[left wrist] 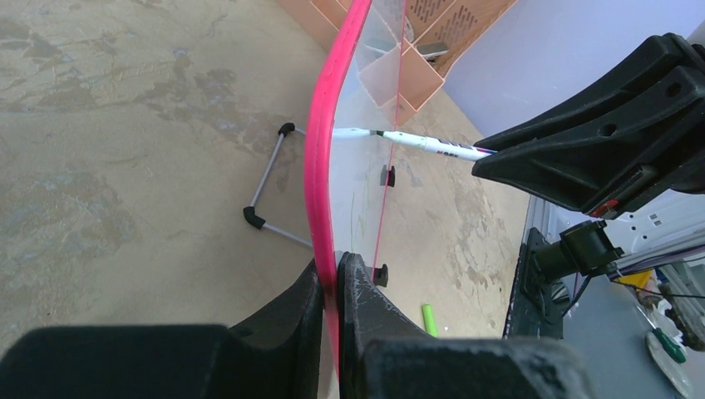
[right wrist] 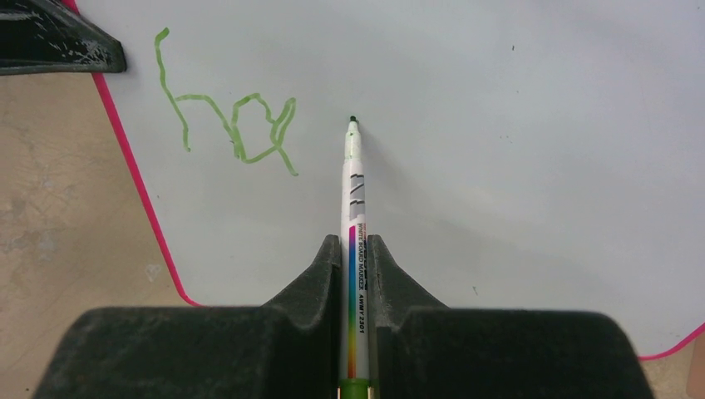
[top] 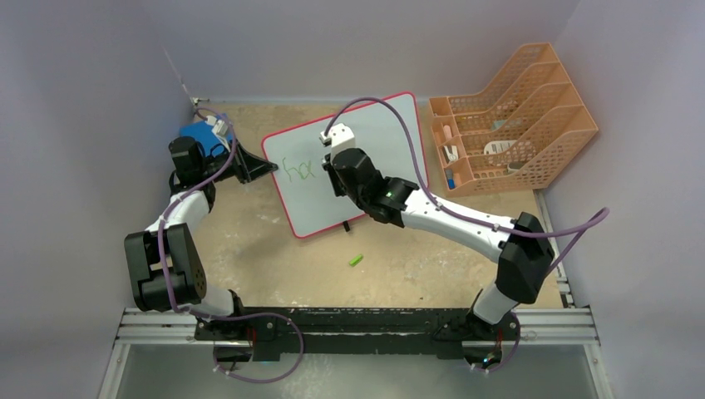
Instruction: Write a sentence on the whiteboard
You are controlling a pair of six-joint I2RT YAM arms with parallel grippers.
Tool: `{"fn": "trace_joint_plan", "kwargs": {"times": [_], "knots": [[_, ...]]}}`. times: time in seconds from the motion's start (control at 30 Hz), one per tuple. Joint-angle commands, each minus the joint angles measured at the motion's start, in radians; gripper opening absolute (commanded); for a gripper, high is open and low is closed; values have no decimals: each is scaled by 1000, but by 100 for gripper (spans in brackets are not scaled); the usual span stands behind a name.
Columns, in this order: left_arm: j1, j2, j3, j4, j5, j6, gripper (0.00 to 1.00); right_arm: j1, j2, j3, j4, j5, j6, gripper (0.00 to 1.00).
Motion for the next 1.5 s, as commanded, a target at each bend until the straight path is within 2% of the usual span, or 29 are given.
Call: {"fn": "trace_joint_plan", "kwargs": {"times": [0.0,1.47], "knots": [[-19,-15,19,-9,2,47,0,-3,5,55,30,6,-4,0],[-18,-15,19,-9,1,46,0,8,16,42,-6,-68,-50,0]]}}
